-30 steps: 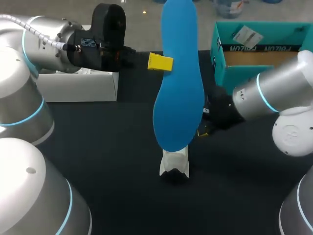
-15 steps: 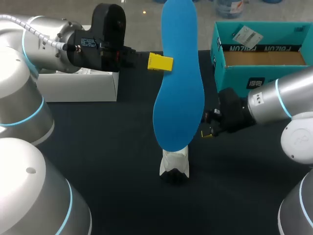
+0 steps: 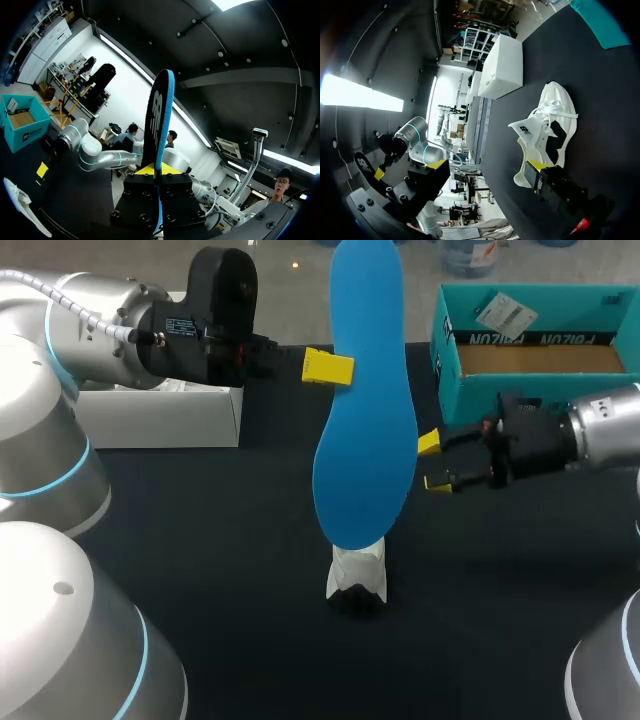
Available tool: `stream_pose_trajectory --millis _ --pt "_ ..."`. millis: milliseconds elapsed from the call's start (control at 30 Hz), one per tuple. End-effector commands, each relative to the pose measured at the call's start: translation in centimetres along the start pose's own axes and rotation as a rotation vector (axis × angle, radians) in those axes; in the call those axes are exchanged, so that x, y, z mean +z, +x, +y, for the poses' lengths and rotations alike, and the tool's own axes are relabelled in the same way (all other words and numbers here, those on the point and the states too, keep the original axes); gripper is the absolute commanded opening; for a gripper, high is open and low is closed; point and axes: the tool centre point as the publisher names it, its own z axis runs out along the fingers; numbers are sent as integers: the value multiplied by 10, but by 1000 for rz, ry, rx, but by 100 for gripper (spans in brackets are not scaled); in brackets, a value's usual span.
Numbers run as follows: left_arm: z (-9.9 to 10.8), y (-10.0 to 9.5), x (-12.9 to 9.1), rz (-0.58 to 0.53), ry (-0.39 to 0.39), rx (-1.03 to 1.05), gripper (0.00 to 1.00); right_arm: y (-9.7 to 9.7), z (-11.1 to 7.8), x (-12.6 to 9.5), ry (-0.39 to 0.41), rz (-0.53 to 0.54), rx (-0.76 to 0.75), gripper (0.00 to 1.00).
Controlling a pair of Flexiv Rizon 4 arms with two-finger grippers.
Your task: Take the shoe out of the shoebox, open the shoe tongue, remove and reinsert the insole, then place the shoe into the shoebox
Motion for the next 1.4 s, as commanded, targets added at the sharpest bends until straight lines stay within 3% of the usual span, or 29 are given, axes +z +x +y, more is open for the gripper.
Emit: stream_pose_trajectory --millis 33,233,367,467,500,900,1100,1200,1400 --pt "0 -2 1 3 -1 1 0 14 4 -18 -10 103 -5 100" --pt "0 -2 1 3 -1 1 0 33 12 -21 -9 79 -7 100" --pt "0 -2 1 3 -1 1 0 42 18 -18 -24 178 -9 100" --pt "0 -2 1 3 -1 1 0 48 23 -18 -104 227 -17 100" --pt "0 -2 1 3 -1 1 0 48 24 -18 -132 223 -24 100" --pt "0 -2 1 3 -1 1 0 48 24 -18 -132 223 -24 100" --pt "0 -2 1 3 -1 1 0 72 30 -19 -41 291 32 100" --pt "0 -2 1 3 -1 1 0 88 32 -20 21 272 43 100" --pt "0 -2 1 3 -1 1 0 104 31 -26 42 212 70 100"
